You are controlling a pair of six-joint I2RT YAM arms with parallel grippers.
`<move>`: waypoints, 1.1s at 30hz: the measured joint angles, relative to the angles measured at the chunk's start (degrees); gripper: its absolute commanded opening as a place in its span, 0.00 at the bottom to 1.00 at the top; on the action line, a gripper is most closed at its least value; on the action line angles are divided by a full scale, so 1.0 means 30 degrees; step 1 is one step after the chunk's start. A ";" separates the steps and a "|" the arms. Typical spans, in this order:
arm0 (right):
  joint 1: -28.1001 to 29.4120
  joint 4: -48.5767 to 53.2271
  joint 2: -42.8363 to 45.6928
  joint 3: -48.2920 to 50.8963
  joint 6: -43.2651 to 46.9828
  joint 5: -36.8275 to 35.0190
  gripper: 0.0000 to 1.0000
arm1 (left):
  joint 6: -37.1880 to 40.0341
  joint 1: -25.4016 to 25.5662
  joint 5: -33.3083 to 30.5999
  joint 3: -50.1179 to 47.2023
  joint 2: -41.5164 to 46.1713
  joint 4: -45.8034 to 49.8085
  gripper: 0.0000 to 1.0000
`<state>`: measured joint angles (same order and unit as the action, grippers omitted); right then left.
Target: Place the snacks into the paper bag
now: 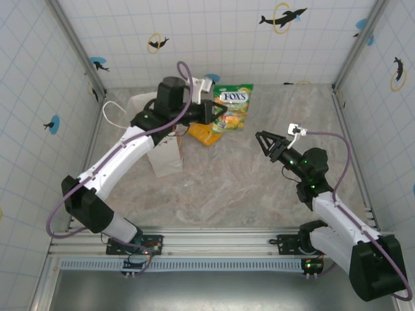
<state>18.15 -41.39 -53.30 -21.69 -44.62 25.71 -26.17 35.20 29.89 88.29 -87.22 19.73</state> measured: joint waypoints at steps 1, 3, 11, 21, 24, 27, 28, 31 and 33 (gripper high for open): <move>0.0117 0.0634 -0.0007 -0.0080 0.0277 -0.0124 0.50 | 0.0248 -0.0066 -0.0481 0.0794 -0.0036 0.0831 0.00; 0.0357 0.1705 -0.0080 -0.0233 0.0794 -0.0328 0.50 | 0.0678 -0.0146 -0.1413 0.2419 -0.0153 0.2361 0.00; 0.1515 0.4750 -0.1625 -0.1559 0.2426 -0.1209 0.51 | 0.1239 -0.1319 -0.5064 0.5486 -0.0153 0.6025 0.00; 0.2346 0.6666 -0.4007 -0.2922 0.3388 -0.1617 0.52 | 0.1311 -0.4430 -0.7883 0.5442 0.1202 0.7839 0.00; 0.2499 0.6892 -0.4437 -0.3286 0.3526 -0.1603 0.51 | 0.1304 -0.4860 -0.8648 0.5122 0.2353 0.7512 0.00; 0.2645 0.6965 -0.4816 -0.3417 0.3599 -0.1603 0.52 | 0.1282 -0.4881 -0.8772 0.4044 0.3789 0.6441 0.00; 0.2696 0.7023 -0.4940 -0.3453 0.3606 -0.1603 0.51 | 0.1246 -0.4881 -0.8772 0.3526 0.4291 0.5909 0.00; 0.2834 0.7198 -0.5282 -0.3563 0.3621 -0.1588 0.51 | 0.1151 -0.4881 -0.9027 0.2922 0.5071 0.5275 0.00; 0.2922 0.7235 -0.5413 -0.3606 0.3657 -0.1588 0.52 | 0.1158 -0.4881 -0.9653 0.3118 0.5100 0.5326 0.00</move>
<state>26.92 -19.68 -69.54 -32.51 -33.65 20.95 -22.70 20.56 0.93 97.65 -71.92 35.70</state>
